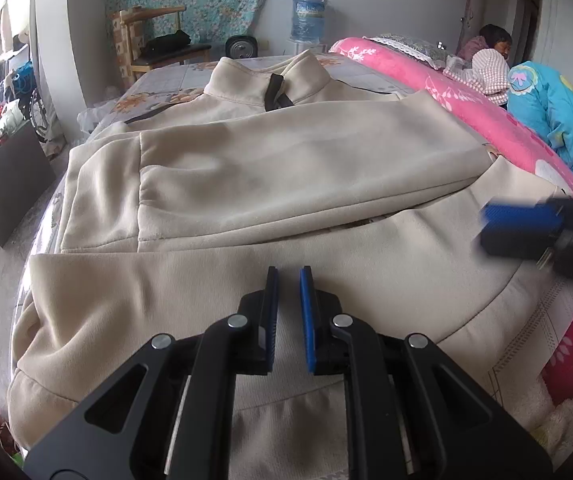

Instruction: Fold large clothes

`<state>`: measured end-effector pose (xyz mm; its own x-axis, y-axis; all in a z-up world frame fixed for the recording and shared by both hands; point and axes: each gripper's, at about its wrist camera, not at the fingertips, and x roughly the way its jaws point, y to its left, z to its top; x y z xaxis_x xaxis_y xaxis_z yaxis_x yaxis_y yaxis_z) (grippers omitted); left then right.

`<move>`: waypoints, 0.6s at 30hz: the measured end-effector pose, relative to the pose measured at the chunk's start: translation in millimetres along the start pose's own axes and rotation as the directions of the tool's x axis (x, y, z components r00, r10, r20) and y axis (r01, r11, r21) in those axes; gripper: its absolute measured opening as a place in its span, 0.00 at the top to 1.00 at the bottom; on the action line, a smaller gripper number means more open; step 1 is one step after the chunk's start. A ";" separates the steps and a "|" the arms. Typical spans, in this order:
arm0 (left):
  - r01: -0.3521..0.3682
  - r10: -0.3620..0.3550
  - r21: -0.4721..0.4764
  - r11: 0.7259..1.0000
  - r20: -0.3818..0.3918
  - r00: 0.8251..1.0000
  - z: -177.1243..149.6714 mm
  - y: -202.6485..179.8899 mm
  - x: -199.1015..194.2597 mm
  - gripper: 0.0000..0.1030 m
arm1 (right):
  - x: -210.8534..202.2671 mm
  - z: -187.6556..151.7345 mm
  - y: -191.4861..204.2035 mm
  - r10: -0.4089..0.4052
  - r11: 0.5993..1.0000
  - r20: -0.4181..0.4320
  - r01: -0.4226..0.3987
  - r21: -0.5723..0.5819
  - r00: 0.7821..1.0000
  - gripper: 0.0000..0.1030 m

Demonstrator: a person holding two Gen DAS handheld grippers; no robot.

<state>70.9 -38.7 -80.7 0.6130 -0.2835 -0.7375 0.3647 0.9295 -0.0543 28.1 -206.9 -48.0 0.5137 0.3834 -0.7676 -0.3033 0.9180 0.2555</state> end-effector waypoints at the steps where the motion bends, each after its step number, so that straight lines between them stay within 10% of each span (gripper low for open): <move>1: 0.003 -0.003 -0.004 1.000 0.001 1.000 -0.1 0.6 0.0 0.89 | 11.8 -1.0 2.3 0.017 1.000 -0.022 -0.016 0.004 1.000 0.69; 6: 0.017 -0.017 -0.022 1.000 0.004 1.000 -1.7 7.2 -3.1 0.89 | 24.7 -6.0 11.4 -0.006 1.000 -0.026 0.006 -0.019 1.000 0.70; 15: -0.137 0.137 -0.178 0.974 -0.011 0.990 -31.3 95.4 -41.6 0.96 | 22.2 -7.1 7.6 0.007 1.000 -0.022 -0.007 -0.003 1.000 0.71; 16: -0.276 0.272 -0.161 0.948 -0.045 0.961 -34.8 104.4 -43.0 0.95 | 22.0 -7.5 7.5 0.007 1.000 -0.021 -0.007 -0.004 1.000 0.71; 18: -0.272 0.269 -0.171 0.947 -0.042 0.962 -42.3 122.4 -50.2 0.93 | 21.1 -8.5 7.2 0.009 1.000 -0.017 -0.009 -0.001 1.000 0.71</move>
<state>55.1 99.3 -78.8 0.6587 -0.0130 -0.7523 0.0588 0.9977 0.0343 29.9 -193.0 -67.4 0.4976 0.3900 -0.7748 -0.3090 0.9143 0.2618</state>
